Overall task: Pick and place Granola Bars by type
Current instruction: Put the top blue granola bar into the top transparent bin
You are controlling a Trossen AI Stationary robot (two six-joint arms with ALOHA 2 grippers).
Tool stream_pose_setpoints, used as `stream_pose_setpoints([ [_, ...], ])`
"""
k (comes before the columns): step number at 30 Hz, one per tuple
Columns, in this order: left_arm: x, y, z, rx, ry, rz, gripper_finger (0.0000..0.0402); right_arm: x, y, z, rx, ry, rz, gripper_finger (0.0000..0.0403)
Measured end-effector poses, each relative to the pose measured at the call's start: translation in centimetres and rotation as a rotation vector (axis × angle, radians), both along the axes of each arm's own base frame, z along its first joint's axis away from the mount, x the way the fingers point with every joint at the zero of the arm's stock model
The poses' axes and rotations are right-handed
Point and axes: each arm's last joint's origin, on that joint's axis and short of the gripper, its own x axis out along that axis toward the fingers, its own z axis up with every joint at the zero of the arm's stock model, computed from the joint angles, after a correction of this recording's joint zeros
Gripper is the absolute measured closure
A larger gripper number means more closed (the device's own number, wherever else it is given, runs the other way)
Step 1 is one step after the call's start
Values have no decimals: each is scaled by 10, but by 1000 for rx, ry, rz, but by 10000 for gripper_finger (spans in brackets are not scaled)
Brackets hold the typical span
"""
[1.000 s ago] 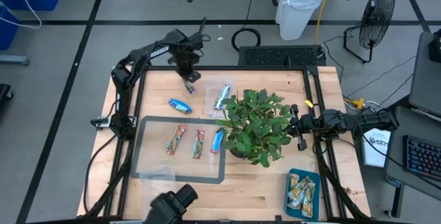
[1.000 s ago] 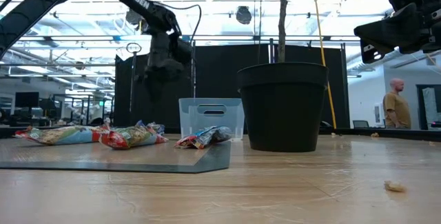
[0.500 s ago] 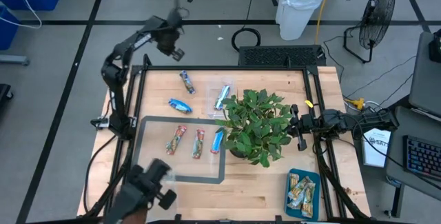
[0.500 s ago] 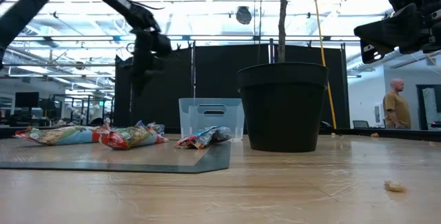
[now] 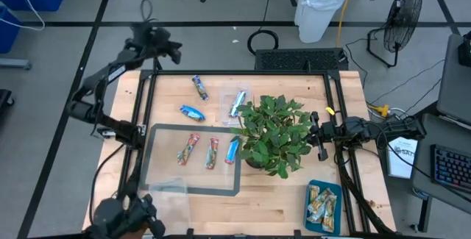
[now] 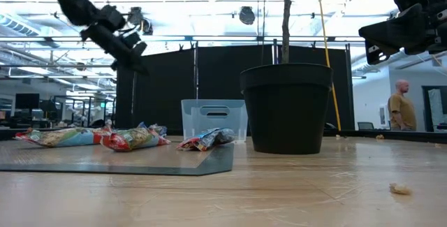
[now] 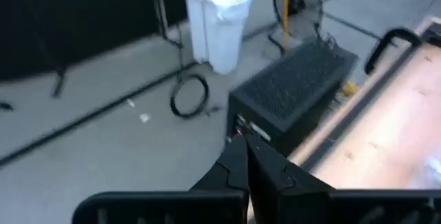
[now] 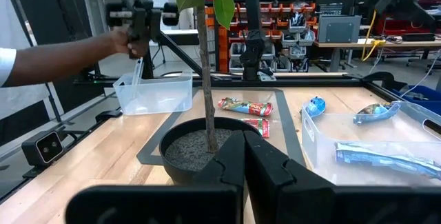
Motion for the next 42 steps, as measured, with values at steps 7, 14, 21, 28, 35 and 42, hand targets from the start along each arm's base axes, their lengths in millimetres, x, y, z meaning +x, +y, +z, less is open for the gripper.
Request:
stream_pose_setpoints([
  [7,2,-5,-38,-71,52,-20,393,1,0,-1,-1,10,0,403],
  [14,17,-21,-46,-151,-25,-322,398,1,0,-1,-1,13,0,403],
  [21,54,-42,-48,-103,57,-474,400,1,0,-1,-2,12,0,403],
  [28,92,-85,-62,-205,314,-452,400,1,0,-1,-1,12,0,403],
  [35,123,-152,-60,-417,586,-457,400,1,0,-1,-2,12,0,403],
  [42,145,-196,-47,-438,627,-366,400,1,0,-1,-1,13,0,403],
])
